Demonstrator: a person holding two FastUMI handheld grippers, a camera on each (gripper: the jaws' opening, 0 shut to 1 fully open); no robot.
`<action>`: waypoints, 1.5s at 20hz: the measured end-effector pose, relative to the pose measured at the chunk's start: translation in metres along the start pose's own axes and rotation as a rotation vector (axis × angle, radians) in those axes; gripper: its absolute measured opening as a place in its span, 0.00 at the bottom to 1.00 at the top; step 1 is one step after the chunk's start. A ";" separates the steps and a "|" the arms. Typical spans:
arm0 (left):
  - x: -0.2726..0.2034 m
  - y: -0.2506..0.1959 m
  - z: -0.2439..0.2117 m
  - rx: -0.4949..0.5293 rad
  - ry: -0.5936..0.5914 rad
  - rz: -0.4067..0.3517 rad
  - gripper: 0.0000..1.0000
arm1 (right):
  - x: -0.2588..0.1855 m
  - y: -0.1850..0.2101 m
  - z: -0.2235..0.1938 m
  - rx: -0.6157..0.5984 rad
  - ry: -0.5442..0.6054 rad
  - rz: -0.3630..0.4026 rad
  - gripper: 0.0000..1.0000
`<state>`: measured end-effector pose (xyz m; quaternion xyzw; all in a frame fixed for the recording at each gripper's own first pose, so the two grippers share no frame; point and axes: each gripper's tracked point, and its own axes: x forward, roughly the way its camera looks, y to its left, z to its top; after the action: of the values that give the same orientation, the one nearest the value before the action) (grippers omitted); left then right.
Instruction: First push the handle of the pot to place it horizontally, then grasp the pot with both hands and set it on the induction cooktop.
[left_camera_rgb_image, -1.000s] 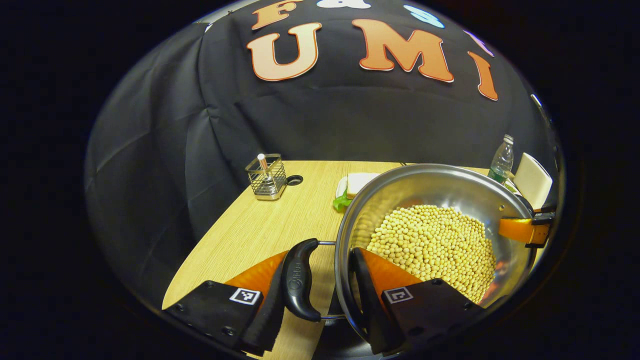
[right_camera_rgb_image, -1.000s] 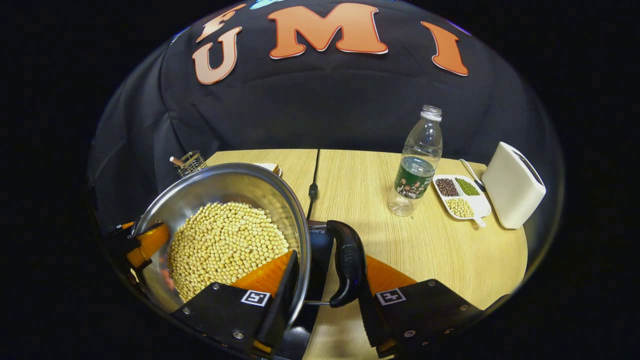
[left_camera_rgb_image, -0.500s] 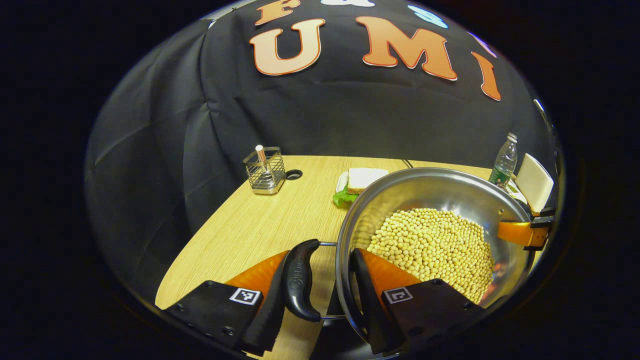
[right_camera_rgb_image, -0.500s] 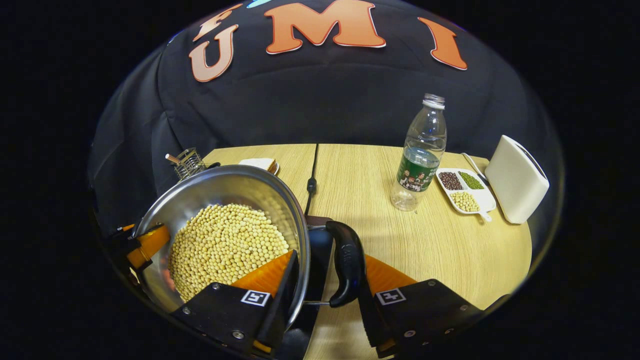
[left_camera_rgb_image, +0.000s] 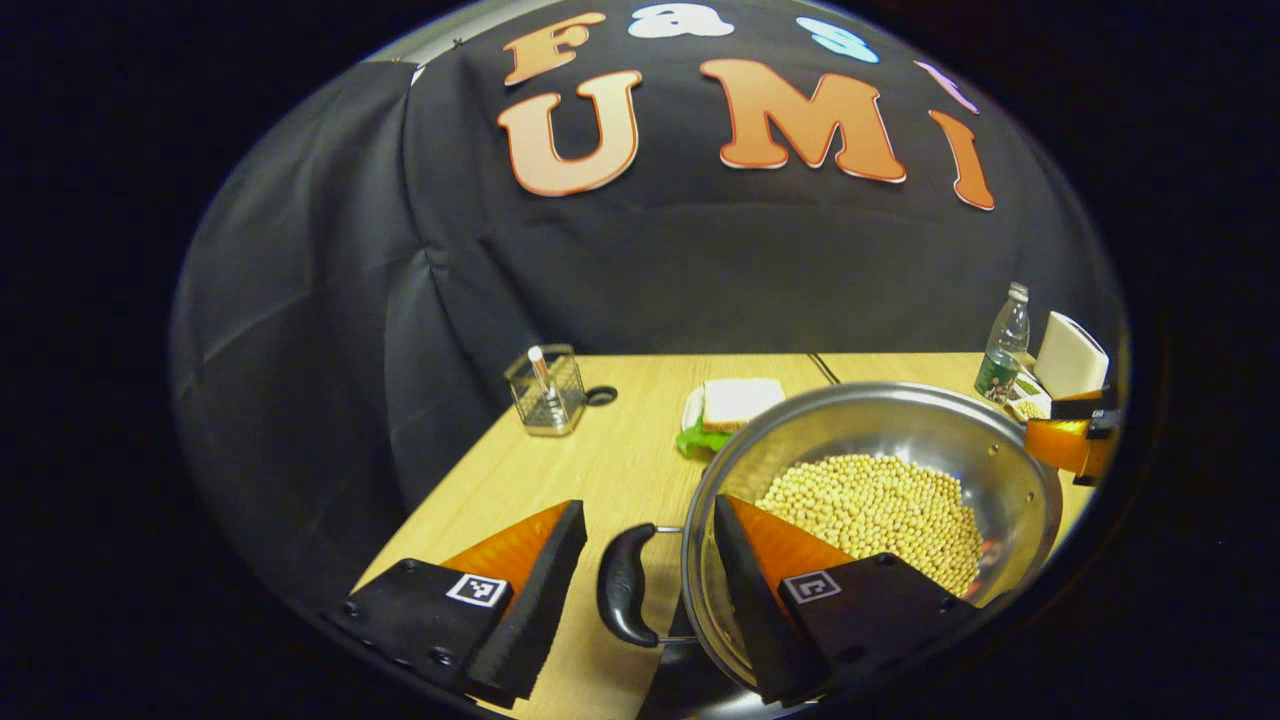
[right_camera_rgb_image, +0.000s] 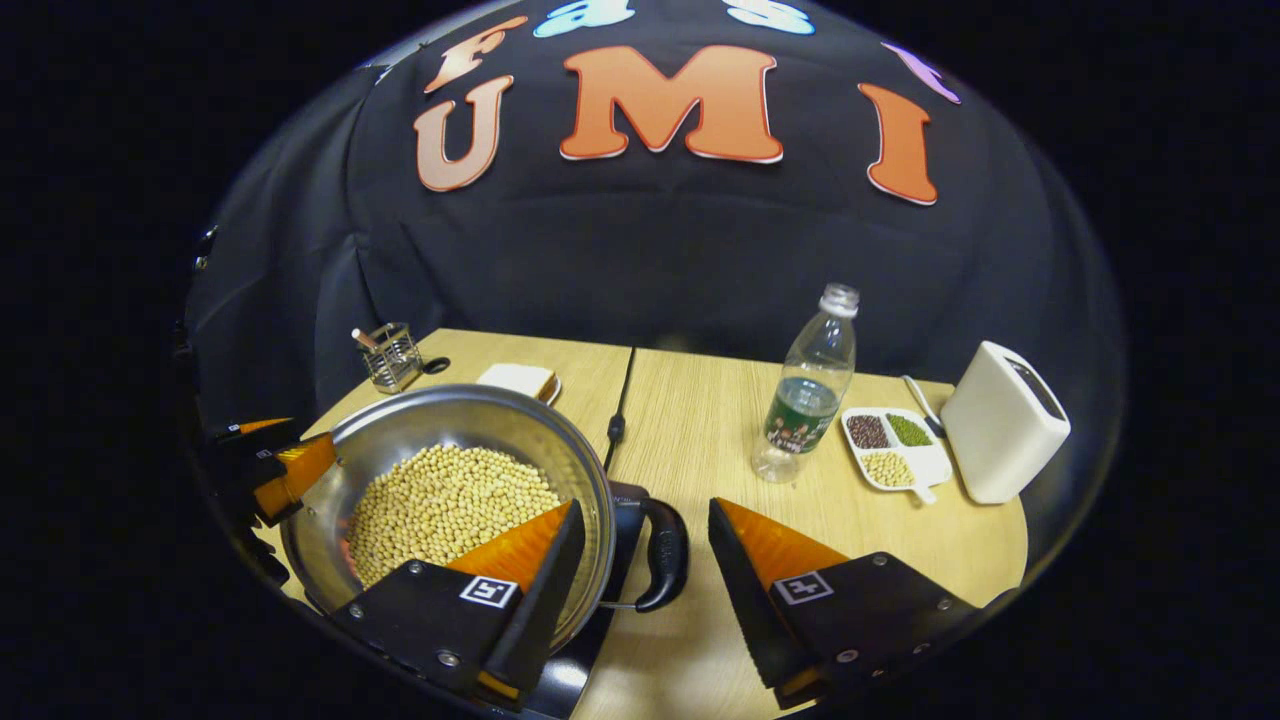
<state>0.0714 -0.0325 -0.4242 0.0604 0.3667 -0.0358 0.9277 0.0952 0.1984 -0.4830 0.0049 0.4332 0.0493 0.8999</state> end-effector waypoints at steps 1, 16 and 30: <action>-0.008 -0.001 0.017 0.000 -0.044 -0.009 0.94 | -0.011 -0.007 0.014 -0.002 -0.037 -0.003 0.81; -0.206 0.032 0.254 -0.089 -0.571 -0.044 0.98 | -0.261 -0.129 0.188 -0.039 -0.544 -0.120 0.93; -0.363 0.115 0.370 -0.170 -0.782 0.020 0.99 | -0.418 -0.178 0.265 -0.054 -0.842 -0.198 0.97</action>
<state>0.0700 0.0387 0.1018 -0.0314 -0.0129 -0.0164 0.9993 0.0579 -0.0090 -0.0013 -0.0404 0.0252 -0.0322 0.9983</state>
